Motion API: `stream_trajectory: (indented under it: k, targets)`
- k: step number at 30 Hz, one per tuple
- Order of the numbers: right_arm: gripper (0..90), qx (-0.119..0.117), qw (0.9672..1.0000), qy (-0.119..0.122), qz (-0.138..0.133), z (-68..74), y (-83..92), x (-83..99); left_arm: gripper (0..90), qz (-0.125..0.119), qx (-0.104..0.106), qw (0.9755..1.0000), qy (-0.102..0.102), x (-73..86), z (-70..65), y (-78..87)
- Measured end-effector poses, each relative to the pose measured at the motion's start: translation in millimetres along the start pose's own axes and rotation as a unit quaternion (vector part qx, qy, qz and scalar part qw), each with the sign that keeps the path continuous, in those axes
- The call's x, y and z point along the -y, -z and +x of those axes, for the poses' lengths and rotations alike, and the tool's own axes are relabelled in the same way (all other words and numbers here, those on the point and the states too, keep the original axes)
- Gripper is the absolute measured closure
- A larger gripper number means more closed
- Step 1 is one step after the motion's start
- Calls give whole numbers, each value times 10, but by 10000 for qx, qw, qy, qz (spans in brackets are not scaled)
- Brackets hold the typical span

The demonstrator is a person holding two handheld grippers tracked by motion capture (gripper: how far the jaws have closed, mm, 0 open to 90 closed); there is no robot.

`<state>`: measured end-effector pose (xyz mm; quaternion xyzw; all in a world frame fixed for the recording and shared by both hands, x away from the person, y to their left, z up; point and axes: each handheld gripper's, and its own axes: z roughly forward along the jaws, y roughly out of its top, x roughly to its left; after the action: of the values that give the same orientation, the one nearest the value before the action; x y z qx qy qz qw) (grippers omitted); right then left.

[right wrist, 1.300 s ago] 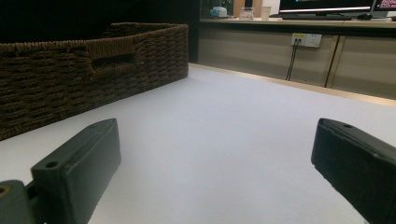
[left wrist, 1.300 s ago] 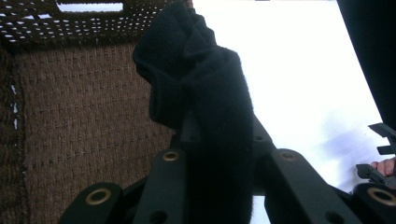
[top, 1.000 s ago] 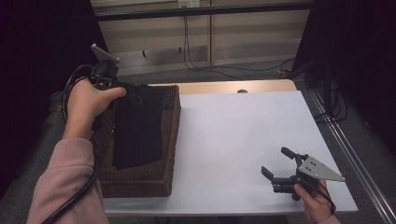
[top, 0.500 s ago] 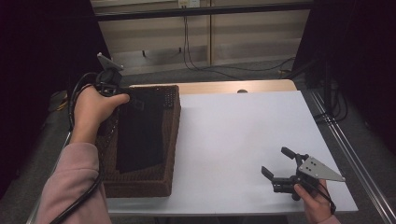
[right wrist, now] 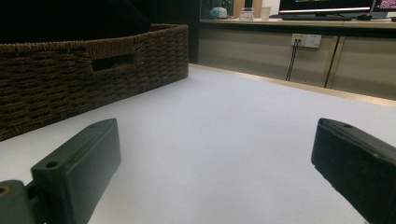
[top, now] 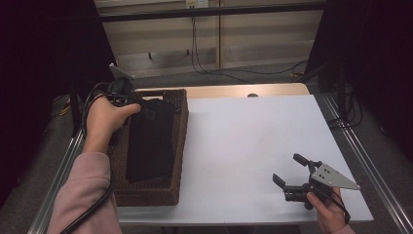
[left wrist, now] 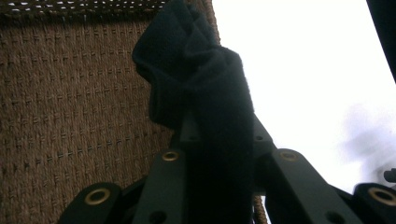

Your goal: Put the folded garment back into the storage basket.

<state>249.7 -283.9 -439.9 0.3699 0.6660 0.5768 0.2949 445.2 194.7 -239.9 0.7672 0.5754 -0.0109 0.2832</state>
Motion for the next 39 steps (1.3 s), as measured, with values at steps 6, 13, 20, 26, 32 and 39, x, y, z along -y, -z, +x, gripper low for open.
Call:
stream_trajectory:
  k: [6, 13, 20, 26, 32, 39]
  targets:
    - [12, 0, 10000, -10, 10, 2, -1, 0, 751, -50, -70, 10000, 31, 0, 1, -13]
    - [12, 26, 10000, -4, -4, 9, -4, -1, 751, -69, -62, 9999, 78, -25, 36, -31]
    - [12, 8, 10000, -9, -11, 6, -1, -1, 750, -123, -38, 9998, 150, -59, 69, -80]
    - [12, -2, 10000, 20, -9, 6, -2, 0, 748, -169, -23, 9997, 147, -71, 98, -144]
    - [12, 3, 9999, 123, 42, -6, 3, 3, 745, -194, 38, 9997, 138, -81, 153, -213]
    - [12, -25, 10000, 68, 11, 0, 1, 2, 743, -227, 9, 9995, 202, -92, 213, -325]
